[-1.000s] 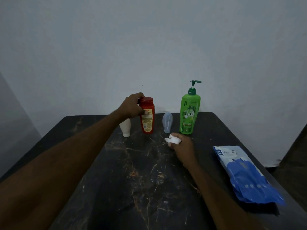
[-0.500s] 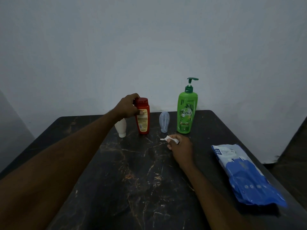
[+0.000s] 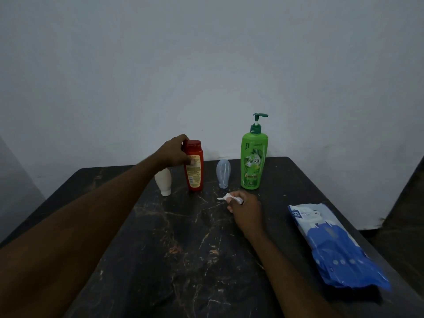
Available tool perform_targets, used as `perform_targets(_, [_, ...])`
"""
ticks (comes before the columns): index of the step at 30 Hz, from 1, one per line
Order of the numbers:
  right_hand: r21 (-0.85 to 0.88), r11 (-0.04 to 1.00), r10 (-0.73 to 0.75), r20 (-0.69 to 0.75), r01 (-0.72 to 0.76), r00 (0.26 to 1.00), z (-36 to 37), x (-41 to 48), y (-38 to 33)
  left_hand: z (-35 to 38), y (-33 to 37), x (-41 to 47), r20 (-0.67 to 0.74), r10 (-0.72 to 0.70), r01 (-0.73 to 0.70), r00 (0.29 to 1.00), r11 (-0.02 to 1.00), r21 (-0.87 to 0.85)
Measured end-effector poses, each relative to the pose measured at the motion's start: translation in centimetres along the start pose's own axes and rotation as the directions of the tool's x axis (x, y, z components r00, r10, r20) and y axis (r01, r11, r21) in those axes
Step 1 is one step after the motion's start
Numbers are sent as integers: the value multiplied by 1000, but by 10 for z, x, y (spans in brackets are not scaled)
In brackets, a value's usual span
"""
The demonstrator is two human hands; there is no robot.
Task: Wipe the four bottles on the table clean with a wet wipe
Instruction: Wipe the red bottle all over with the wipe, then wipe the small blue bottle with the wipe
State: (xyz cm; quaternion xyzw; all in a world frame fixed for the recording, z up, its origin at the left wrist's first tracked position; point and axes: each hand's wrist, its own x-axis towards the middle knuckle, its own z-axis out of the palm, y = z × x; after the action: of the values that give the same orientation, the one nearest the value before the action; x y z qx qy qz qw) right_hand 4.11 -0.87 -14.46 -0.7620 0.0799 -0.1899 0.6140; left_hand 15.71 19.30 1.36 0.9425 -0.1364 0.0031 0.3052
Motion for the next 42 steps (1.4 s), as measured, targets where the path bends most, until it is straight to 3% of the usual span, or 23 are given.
perform_targets(9, [45,999,21,0,-21,1000,0,1,2,-7,10,-4,-34,15,-12,999,997,71])
perform_targets(11, [38,999,35,1,-35,999,1,1,4,-8,20,-12,-125,142,-125,982,984,129])
perform_targets(13, [34,999,43,1,-43,999,1,2,4,-5,35,-24,-223,337,-285,915,929,235])
perform_targets(15, [38,998,45,2,-45,999,2,3,5,5,52,-34,-204,526,-439,826,826,355])
perform_targets(17, [31,999,39,-7,-39,999,3,4,5,21,67,-39,-120,627,-533,770,735,419])
perform_targets(19, [43,999,29,-13,-29,999,3,4,6,42,76,-37,-77,592,-514,802,750,416])
perform_targets(22, [40,999,18,-10,-17,1000,1,3,7,75,77,-22,-47,423,-357,905,814,459])
perform_targets(26, [27,1000,-1,-12,1,1000,2,5,8,97,68,-2,-2,241,-210,971,849,485])
perform_targets(31, [56,998,32,-5,-32,999,1,7,10,107,65,8,15,180,-169,984,887,431])
perform_targets(42, [308,948,97,-47,-78,994,-23,-4,-5,93,65,-46,-122,247,-221,961,956,192])
